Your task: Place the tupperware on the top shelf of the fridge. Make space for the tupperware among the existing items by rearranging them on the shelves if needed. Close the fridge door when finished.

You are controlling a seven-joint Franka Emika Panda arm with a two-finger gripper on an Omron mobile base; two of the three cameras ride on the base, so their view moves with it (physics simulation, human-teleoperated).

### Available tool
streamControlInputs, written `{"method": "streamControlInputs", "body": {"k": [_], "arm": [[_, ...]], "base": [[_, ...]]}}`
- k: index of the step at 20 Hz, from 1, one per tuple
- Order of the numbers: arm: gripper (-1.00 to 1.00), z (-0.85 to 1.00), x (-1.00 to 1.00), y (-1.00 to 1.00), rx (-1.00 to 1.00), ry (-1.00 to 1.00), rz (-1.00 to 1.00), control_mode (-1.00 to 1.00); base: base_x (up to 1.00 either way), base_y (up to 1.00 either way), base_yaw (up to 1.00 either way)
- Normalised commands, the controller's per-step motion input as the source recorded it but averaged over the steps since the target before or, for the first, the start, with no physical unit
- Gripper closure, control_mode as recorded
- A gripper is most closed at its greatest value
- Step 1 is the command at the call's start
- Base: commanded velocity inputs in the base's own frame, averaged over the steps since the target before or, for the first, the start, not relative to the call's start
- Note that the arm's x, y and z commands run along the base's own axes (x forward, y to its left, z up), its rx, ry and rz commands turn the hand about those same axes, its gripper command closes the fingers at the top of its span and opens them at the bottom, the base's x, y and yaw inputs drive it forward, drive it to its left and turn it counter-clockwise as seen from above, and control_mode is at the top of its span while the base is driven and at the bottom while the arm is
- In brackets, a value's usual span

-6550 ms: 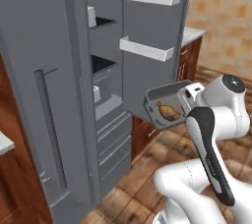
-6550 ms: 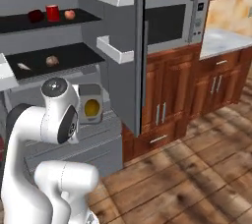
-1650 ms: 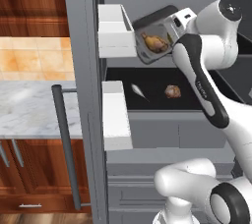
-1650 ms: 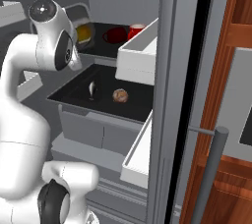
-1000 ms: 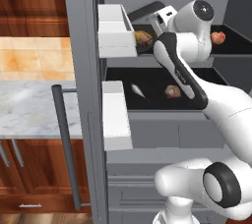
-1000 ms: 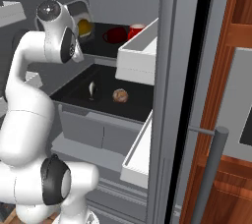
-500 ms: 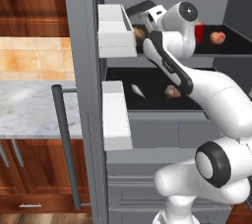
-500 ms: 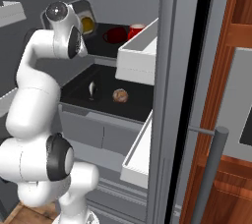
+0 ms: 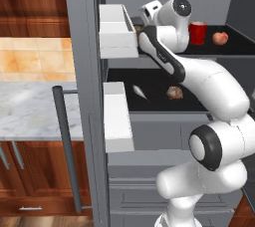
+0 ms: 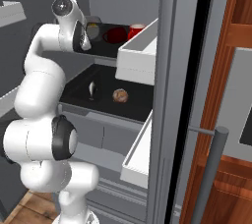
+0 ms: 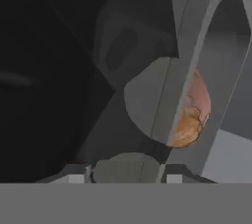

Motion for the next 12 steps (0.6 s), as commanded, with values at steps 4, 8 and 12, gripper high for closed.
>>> {"method": "streamControlInputs", "body": {"k": [4,8,12], "arm": [[-1.00,0.00,0.34,0.00,0.00,-0.06,0.00,-1.00],[-1.00,-0.09,0.04,0.00,-0.01,-0.12,0.00,-1.00],[-1.00,-0.04,-0.53,0.00,-0.02,-0.12,0.00,-1.00]], "base": [[0.00,0.00,0.00],[0.00,0.00,0.00],[0.00,0.00,0.00]]}}
